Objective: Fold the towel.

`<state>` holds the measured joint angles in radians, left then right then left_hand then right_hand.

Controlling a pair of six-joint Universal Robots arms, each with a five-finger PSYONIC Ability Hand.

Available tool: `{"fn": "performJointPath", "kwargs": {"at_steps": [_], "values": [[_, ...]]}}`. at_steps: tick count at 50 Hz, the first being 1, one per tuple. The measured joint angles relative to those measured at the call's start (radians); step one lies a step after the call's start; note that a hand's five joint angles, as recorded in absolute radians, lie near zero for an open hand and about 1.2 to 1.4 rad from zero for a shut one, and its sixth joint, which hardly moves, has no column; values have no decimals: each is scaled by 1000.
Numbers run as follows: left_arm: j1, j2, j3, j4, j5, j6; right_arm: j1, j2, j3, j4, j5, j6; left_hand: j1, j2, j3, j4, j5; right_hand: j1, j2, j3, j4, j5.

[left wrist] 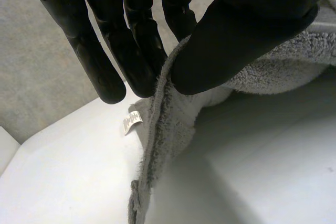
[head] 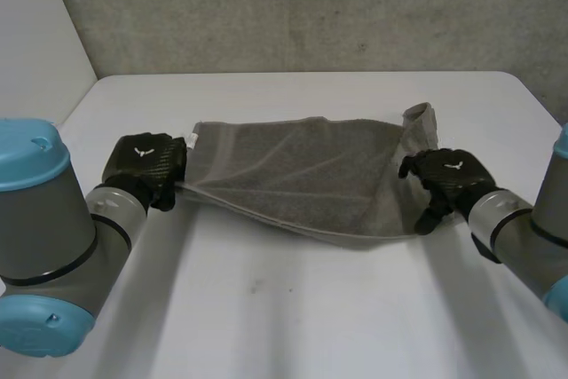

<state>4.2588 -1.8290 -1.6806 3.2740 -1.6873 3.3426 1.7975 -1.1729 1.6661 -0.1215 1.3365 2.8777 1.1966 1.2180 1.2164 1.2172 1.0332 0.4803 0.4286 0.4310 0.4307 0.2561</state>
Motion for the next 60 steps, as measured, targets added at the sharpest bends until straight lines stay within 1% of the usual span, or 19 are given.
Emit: {"fn": "performJointPath", "kwargs": {"at_steps": [2, 3, 9, 14, 15, 22, 25, 26, 28, 30, 31, 33, 37, 41, 47, 60], "values": [[4, 3, 1, -1, 0, -1, -16, 7, -7, 1, 0, 0, 0, 0, 0, 0, 0, -28, -21, -24, -26, -24], [11, 11, 4, -3, 0, -2, -50, 21, -27, 7, -2, -3, 0, 0, 0, 0, 0, -57, -45, -50, -53, -51], [26, 37, 3, -6, 0, -3, -114, 52, -80, 40, -13, -34, 0, 0, 0, 0, 0, -64, -52, -57, -61, -61], [38, 53, -3, -6, 1, -3, -164, 90, -135, 101, -32, -141, 0, 0, 0, 0, 0, -56, -52, -57, -59, -59], [40, 54, -4, -6, 1, -3, -179, 104, -150, 126, -41, -198, 0, 0, 0, 0, 0, -56, -52, -57, -59, -59], [56, 55, -9, -6, 1, -3, -216, 148, -180, 184, -96, -397, 0, 0, 0, 0, 0, -29, -44, -43, -41, -37], [59, 55, -9, -7, 2, -3, -220, 156, -183, 188, -113, -420, 0, 0, 0, 0, 0, 6, -8, -10, -8, -13], [62, 54, -10, -7, 2, -3, -223, 176, -189, 187, -151, -441, 0, 0, 0, 0, 0, 27, 12, 11, 12, 7], [64, 54, -10, -6, 2, -3, -224, 191, -193, 184, -179, -444, 0, 0, 0, 0, 0, 60, 41, 41, 40, 33], [64, 53, -11, -6, 2, -3, -224, 196, -194, 183, -186, -444, 0, 0, 0, 0, 0, 66, 47, 45, 44, 39], [65, 52, -11, -6, 2, -3, -224, 214, -199, 178, -211, -441, 0, 0, 0, 0, 0, 98, 74, 72, 72, 67], [66, 52, -12, -6, 2, -3, -223, 218, -200, 176, -218, -440, 0, 0, 0, 0, 0, 98, 74, 72, 72, 67], [66, 49, -13, -5, 3, -3, -222, 240, -203, 150, -239, -431, 0, 0, 0, 0, 0, 194, 160, 158, 155, 147], [66, 46, -14, -5, 3, -3, -221, 253, -204, 112, -244, -415, 0, 0, 0, 0, 0, 275, 230, 227, 227, 222], [66, 43, -19, -4, 3, -3, -220, 267, -207, 82, -244, -392, 0, 0, 0, 0, 0, 324, 273, 271, 270, 262], [65, 41, -27, 2, 3, -3, -213, 297, -233, 77, -242, -387, 0, 0, 0, 0, 0, 393, 335, 333, 333, 319]]}}
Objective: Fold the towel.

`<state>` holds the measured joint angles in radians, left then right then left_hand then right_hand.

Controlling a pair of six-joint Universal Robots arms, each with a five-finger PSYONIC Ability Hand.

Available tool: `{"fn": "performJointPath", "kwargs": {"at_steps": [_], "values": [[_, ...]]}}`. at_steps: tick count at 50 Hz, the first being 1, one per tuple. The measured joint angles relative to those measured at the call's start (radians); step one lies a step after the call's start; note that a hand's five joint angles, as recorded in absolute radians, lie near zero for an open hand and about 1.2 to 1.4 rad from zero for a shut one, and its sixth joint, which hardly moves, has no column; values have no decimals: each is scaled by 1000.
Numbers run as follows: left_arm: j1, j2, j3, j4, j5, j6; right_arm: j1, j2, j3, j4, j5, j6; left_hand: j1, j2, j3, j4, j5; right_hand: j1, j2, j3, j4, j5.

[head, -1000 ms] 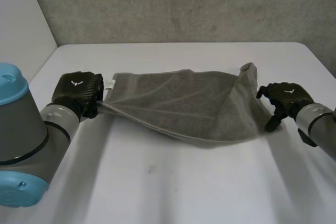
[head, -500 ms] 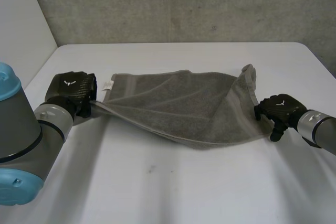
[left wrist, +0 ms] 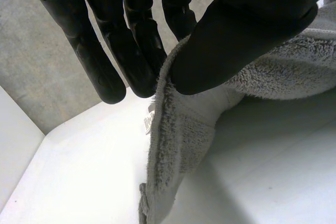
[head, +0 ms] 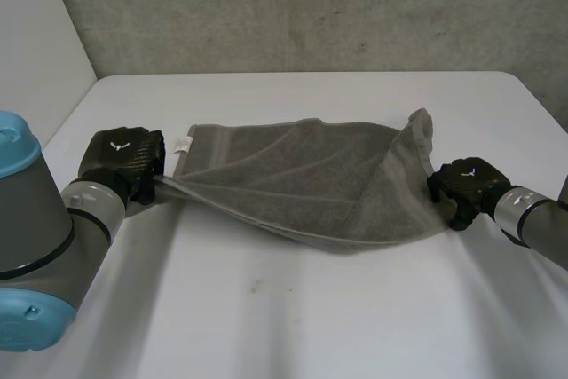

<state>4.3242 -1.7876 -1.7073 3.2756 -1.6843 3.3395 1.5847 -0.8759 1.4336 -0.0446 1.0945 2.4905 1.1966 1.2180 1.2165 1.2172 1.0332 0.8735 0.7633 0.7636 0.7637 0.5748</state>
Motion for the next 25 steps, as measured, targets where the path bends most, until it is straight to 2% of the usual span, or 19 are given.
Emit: {"fn": "performJointPath", "kwargs": {"at_steps": [7, 10, 25], "values": [[0, -3, 0, 1, 0, 0, 5, 7, -15, -1, 0, 5, 0, 0, 0, 0, 0, 177, 156, 156, 154, 119], [0, -3, 0, 1, 0, 0, 6, 7, -23, -5, -1, 16, 0, 0, 0, 0, 0, 197, 172, 173, 173, 186], [0, -4, 0, 1, 0, 0, 34, 24, -70, -19, -1, 64, 0, 0, 0, 0, 0, 242, 211, 212, 210, 215]]}}
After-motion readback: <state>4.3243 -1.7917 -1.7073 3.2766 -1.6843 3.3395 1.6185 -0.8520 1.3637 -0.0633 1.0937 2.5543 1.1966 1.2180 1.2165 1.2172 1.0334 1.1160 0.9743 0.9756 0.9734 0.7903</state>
